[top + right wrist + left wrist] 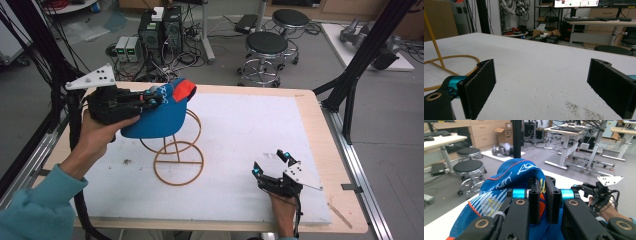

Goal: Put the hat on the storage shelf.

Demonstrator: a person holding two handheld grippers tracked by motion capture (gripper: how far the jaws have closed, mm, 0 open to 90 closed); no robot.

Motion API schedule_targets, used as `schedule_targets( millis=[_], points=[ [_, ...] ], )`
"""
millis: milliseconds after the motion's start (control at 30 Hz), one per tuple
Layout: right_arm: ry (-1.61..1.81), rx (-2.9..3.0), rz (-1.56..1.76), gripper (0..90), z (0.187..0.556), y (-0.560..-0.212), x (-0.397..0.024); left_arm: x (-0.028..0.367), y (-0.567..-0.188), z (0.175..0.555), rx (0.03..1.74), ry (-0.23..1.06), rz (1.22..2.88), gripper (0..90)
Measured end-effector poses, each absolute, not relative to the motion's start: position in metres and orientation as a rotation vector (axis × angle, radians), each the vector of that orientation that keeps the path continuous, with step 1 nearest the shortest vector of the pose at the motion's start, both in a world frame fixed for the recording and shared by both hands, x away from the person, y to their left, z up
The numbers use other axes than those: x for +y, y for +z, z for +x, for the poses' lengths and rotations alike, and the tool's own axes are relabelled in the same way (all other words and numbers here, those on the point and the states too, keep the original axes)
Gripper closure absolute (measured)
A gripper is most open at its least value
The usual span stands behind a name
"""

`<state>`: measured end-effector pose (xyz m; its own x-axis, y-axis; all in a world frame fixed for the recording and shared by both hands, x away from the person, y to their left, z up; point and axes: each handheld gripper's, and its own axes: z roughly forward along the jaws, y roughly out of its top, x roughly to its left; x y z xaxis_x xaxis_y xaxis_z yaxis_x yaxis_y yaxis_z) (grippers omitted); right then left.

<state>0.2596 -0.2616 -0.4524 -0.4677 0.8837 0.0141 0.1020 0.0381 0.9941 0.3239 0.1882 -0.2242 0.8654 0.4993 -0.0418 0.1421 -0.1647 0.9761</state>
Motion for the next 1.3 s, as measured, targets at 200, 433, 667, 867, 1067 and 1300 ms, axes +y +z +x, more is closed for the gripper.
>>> schedule_targets(
  millis=[200, 433, 667, 867, 1067, 1300],
  points=[
    [1.495, 1.653, 1.007, 7.4, 0.260, -0.452, -0.262, 0.182, -0.227, 0.321, 0.488, 0.321, 1.739, 83.2],
    [1.495, 1.653, 1.008, 7.4, 0.260, -0.452, -0.261, 0.176, -0.226, 0.309, 0.459, 0.325, 1.763, 83.2],
    [1.492, 1.654, 1.004, 7.4, 0.260, -0.452, -0.262, 0.173, -0.235, 0.294, 0.438, 0.316, 1.783, 83.2],
    [1.495, 1.653, 1.006, 7.4, 0.260, -0.452, -0.261, 0.166, -0.242, 0.284, 0.410, 0.312, 1.798, 83.2],
    [1.495, 1.653, 1.008, 7.4, 0.259, -0.452, -0.261, 0.168, -0.251, 0.281, 0.411, 0.297, 1.800, 83.2],
    [1.495, 1.653, 1.007, 7.4, 0.260, -0.452, -0.261, 0.171, -0.260, 0.278, 0.409, 0.277, 1.802, 83.0]
  ],
)
